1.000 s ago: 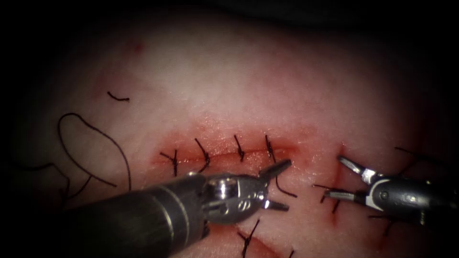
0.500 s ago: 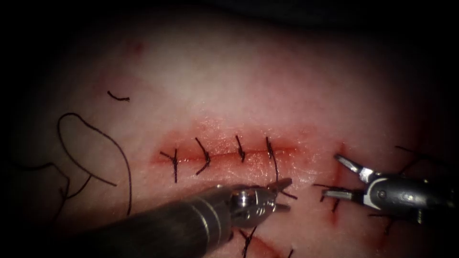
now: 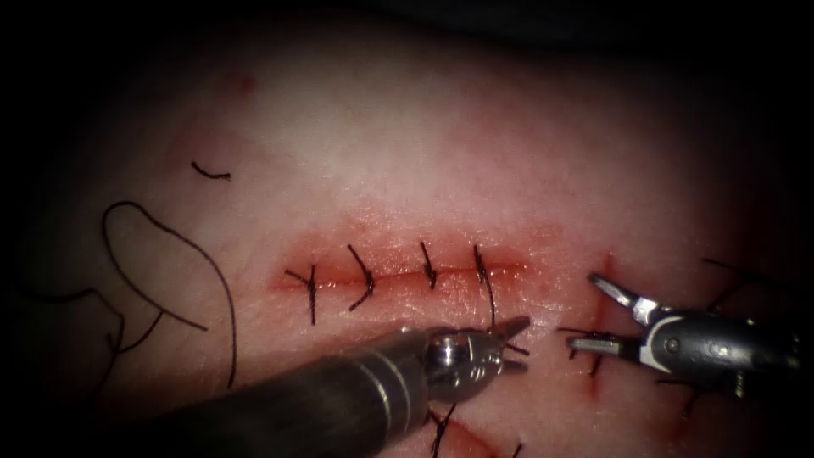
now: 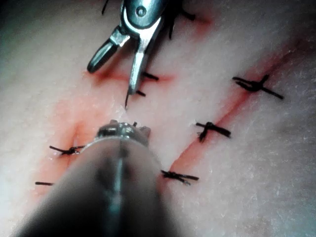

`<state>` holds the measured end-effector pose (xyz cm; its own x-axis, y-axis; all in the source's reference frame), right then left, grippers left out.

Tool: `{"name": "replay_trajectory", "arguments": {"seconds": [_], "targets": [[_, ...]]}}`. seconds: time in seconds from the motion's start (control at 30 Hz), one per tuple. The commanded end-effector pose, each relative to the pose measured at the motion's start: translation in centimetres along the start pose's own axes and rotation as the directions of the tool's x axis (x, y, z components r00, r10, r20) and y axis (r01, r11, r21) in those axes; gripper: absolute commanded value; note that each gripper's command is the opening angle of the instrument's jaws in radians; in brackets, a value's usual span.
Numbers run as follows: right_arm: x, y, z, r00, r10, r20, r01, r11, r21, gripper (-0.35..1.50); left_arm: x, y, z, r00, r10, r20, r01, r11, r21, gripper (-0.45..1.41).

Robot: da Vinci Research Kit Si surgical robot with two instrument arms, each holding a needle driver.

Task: Wound Closure
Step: Grab the remaining long suture tail with the left driver, then cut the suture tail with the right grasper.

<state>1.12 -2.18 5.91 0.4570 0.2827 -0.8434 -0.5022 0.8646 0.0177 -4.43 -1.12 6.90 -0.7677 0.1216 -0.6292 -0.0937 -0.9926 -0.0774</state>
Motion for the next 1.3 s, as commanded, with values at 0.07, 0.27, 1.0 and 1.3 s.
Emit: {"name": "replay_trajectory", "arguments": {"seconds": [0.07, 0.27, 1.0, 1.3], "targets": [[-0.03, -0.04, 0.10, 1.000, 0.000, -0.002, 0.000, 1.000, 0.000, 1.33, 0.04, -0.02, 0.05, 1.000, -0.006, -0.001, 0.006, 1.000, 0.001, 0.14], [-0.04, -0.04, 0.10, 1.000, -0.001, -0.002, 0.001, 1.000, 0.000, 1.33, 0.02, -0.04, 0.04, 0.999, -0.003, -0.038, 0.002, 0.999, -0.047, -0.45], [0.24, -0.26, 0.82, 0.965, 0.008, -0.264, 0.008, 0.998, 0.059, 1.43, 0.04, -0.47, -0.66, 0.988, -0.033, -0.152, 0.024, 0.998, -0.057, -0.45], [0.14, -0.37, 1.18, 0.962, -0.087, -0.257, 0.102, 0.994, 0.047, 1.43, 0.02, -0.46, -0.72, 0.988, -0.031, -0.154, 0.022, 0.998, -0.062, -0.45]]}}
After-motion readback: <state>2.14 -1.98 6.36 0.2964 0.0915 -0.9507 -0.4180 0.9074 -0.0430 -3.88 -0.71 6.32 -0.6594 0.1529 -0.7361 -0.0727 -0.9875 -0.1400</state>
